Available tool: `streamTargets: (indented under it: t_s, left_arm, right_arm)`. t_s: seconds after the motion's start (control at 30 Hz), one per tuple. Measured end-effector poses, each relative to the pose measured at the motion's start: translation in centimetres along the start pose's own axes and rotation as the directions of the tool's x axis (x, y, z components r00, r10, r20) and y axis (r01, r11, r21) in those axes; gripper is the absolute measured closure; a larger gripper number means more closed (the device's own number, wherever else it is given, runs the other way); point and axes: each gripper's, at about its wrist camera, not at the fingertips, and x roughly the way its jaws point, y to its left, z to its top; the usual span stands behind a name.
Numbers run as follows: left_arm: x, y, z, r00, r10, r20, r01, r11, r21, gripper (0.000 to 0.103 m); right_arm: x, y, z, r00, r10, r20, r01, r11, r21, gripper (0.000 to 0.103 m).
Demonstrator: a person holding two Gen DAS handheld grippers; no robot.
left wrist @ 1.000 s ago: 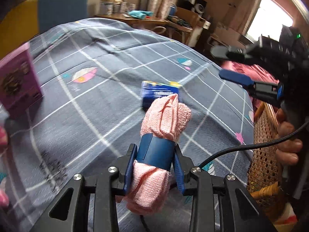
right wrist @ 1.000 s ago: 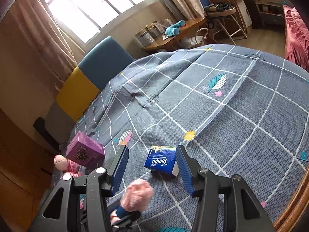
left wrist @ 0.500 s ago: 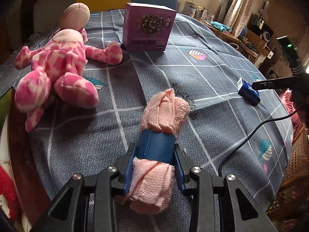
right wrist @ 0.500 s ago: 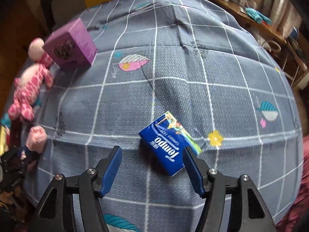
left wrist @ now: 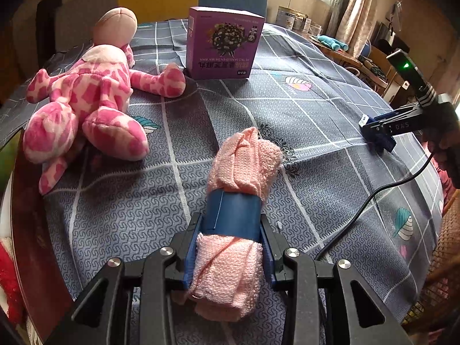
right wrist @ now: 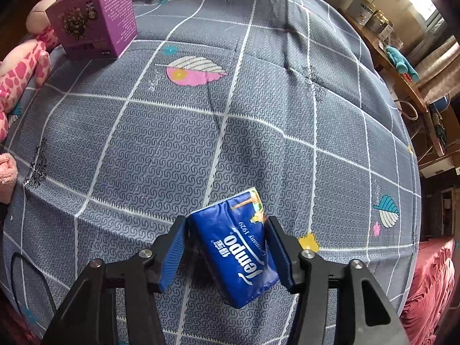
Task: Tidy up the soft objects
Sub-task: 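Close the right tool on the blue Tempo tissue pack, then carry the towel roll to the gold tray with left tool while right tool holds tissue pack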
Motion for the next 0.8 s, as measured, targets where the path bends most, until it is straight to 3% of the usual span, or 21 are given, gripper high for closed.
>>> streamTargets:
  t_s: [0.07, 0.2, 0.4, 0.57, 0.8]
  left_arm:
    - [0.0, -0.1, -0.1, 1.000, 0.004, 0.005, -0.004, 1.000, 0.003, 0.066]
    - [-0.1, 0.0, -0.1, 1.000, 0.004, 0.008, -0.004, 1.000, -0.006, 0.066]
    - [-0.6, 0.2, -0.4, 1.000, 0.018, 0.008, -0.018, 1.000, -0.025, 0.067]
    - [-1.0, 0.4, -0.8, 1.000, 0.016, 0.008, -0.015, 1.000, -0.026, 0.067]
    - [-1.0, 0.5, -0.9, 1.000, 0.011, 0.008, -0.011, 0.999, -0.032, 0.066]
  right_arm:
    - [-1.4, 0.9, 0.0, 0.999, -0.009, 0.040, 0.009, 1.000, 0.003, 0.061]
    - [-4.4, 5.4, -0.1, 0.986, 0.076, 0.146, -0.068, 0.996, -0.056, 0.065]
    - [-4.7, 12.1, 0.0, 0.969, 0.200, 0.147, -0.173, 0.969, -0.177, 0.065]
    - [-4.1, 13.6, -0.3, 0.943, 0.324, 0.080, -0.299, 0.926, -0.229, 0.054]
    - [-4.3, 13.5, -0.4, 0.958, 0.282, 0.041, -0.256, 0.915, -0.313, 0.040]
